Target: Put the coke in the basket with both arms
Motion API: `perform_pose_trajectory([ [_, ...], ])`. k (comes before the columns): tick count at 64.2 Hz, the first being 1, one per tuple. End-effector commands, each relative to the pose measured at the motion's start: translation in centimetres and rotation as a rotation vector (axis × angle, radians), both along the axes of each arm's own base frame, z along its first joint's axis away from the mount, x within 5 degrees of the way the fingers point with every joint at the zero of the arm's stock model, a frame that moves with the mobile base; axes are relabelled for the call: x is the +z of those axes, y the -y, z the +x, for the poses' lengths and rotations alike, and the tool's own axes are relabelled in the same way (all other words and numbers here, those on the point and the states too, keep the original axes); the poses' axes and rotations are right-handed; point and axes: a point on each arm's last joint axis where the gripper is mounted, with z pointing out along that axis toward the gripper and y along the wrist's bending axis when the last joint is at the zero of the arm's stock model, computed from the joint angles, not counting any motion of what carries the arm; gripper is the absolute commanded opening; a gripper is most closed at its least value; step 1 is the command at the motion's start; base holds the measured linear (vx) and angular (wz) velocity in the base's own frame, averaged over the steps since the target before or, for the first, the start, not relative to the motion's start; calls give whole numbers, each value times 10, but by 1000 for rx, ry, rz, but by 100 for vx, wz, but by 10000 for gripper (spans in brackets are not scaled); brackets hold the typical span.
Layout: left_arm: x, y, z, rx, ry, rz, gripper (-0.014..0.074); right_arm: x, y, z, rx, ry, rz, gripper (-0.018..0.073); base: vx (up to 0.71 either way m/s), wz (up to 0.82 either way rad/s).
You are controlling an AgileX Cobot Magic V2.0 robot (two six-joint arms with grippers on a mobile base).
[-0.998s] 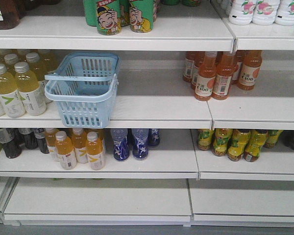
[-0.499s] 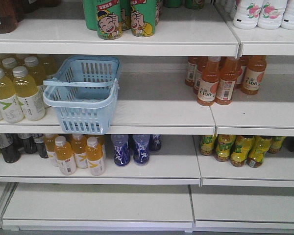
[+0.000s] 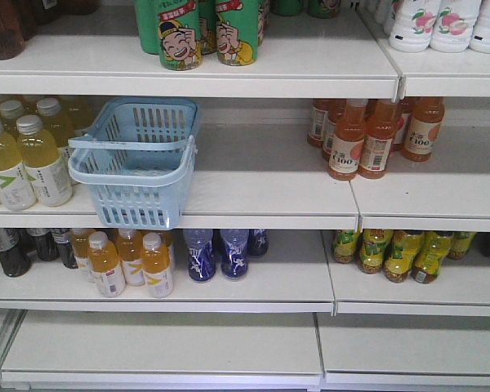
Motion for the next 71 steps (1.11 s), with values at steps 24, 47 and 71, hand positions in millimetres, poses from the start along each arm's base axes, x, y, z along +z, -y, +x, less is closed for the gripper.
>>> perform_pose_trajectory([
  [24, 18, 1, 0, -5, 105, -8, -6, 5, 0, 0, -2, 76, -8, -10, 0, 0],
  [47, 18, 1, 0, -5, 105, -8, -6, 5, 0, 0, -2, 76, -8, -10, 0, 0],
  [71, 43, 1, -1, -12, 225, -61, -6, 5, 0, 0, -2, 76, -8, -10, 0, 0],
])
